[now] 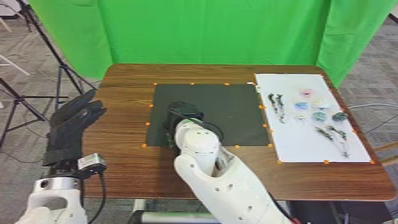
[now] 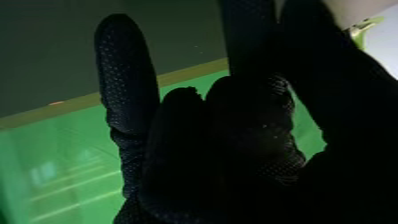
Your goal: Arrange flowers
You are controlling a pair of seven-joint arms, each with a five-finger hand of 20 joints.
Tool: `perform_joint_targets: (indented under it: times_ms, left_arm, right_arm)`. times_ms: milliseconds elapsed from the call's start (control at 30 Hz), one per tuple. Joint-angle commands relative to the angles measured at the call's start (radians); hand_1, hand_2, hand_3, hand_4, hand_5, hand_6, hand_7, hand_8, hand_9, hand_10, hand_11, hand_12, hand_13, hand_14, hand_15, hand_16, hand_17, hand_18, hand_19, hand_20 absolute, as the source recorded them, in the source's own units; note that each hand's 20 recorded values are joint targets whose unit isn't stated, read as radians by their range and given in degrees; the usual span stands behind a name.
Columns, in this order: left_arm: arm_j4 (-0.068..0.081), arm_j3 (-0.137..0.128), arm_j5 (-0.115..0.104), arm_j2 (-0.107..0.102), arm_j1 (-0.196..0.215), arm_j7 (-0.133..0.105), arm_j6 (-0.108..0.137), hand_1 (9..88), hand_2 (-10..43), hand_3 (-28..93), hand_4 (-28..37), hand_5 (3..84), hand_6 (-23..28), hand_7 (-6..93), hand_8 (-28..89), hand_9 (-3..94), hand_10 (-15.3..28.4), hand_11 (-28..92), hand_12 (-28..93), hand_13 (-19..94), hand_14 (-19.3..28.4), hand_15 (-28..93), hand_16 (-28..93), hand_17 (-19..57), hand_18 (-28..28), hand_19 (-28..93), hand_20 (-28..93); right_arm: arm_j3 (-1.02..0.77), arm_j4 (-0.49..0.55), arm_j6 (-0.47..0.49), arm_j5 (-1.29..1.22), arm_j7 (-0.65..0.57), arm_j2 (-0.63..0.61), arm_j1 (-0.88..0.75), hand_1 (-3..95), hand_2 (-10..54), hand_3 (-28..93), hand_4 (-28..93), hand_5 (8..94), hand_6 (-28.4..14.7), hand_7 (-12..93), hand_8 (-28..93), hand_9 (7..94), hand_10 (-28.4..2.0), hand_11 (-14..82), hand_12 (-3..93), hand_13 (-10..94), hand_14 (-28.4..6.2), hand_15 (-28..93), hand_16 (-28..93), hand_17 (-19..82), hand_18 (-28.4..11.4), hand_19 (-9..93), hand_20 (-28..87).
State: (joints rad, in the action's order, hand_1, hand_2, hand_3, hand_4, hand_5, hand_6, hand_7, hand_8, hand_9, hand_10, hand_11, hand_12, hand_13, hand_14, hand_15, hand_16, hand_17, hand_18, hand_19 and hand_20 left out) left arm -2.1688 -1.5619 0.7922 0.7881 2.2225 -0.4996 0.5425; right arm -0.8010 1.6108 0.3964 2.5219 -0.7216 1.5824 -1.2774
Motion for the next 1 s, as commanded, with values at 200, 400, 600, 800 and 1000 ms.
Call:
perform_joint_targets:
  times_ms: [200, 400, 600, 800, 1000]
  left_arm:
    - [-0.006, -0.025, 0.009, 0.015, 0.04, 0.008, -0.009, 25.7, 3.9, 83, -18.4, 38.3, 8.4, 16.3, -11, 36.0, 19.5, 34, 7, 25, 26.9, 62, -16, -9.1, 21.8, 57, 2]
    - [-0.033, -0.119, -0.015, 0.024, 0.172, -0.034, 0.026, 25.4, 4.1, 82, -19.1, 39.8, 9.4, 17.1, -11, 36.8, 19.8, 36, 8, 25, 26.9, 62, -16, -9.1, 21.8, 57, 2]
    - [-0.058, -0.181, -0.028, 0.046, 0.282, -0.059, 0.04, 24.7, 4.1, 82, -20.4, 40.7, 9.8, 17.9, -11, 37.3, 20.0, 37, 8, 25, 27.0, 62, -16, -9.1, 21.8, 57, 2]
    - [-0.068, -0.196, -0.041, 0.054, 0.328, -0.075, 0.048, 24.5, 4.3, 82, -21.3, 40.8, 9.8, 17.8, -11, 37.4, 20.1, 37, 8, 25, 27.1, 62, -16, -9.0, 21.8, 57, 2]
    - [-0.068, -0.183, -0.082, 0.016, 0.342, -0.12, 0.073, 24.2, 4.4, 83, -21.2, 40.9, 9.9, 17.6, -11, 37.4, 20.0, 37, 8, 25, 27.1, 62, -16, -9.0, 21.8, 57, 2]
  right_arm:
    - [0.032, 0.012, -0.009, 0.007, -0.014, -0.023, 0.019, 35.3, -5.3, 73, -21, 91.6, -5.7, 24, -5, 93.7, -6.2, 68.6, 22.2, 94, -3.8, 83, 15, 52, -16.1, 93, -28]
    - [0.088, 0.074, -0.054, -0.037, -0.011, -0.107, 0.068, 30.1, -1.0, 72, -20, 87.9, -6.9, 23, -6, 93.6, -7.8, 63.7, 26.8, 94, -6.3, 79, 19, 49, -18.2, 93, -28]
    - [0.11, 0.174, -0.074, -0.035, -0.002, -0.222, 0.107, 24.0, 6.4, 69, -19, 77.8, -9.2, 22, -7, 85.6, -13.1, 57.9, 28.6, 88, -10.5, 72, 23, 44, -23.1, 92, -27]
    - [0.064, 0.265, -0.081, -0.126, 0.012, -0.312, 0.083, 22.9, 8.1, 69, -18, 72.1, -10.8, 20, -7, 80.6, -16.9, 54.2, 27.0, 83, -12.5, 70, 22, 43, -24.1, 92, -26]
    - [0.014, 0.334, -0.074, -0.143, 0.112, -0.356, 0.007, 21.0, 13.4, 73, -18, 68.8, -9.4, 21, -9, 72.9, -20.1, 41.8, 21.2, 74, -16.4, 70, 18, 36, -26.3, 88, -20]
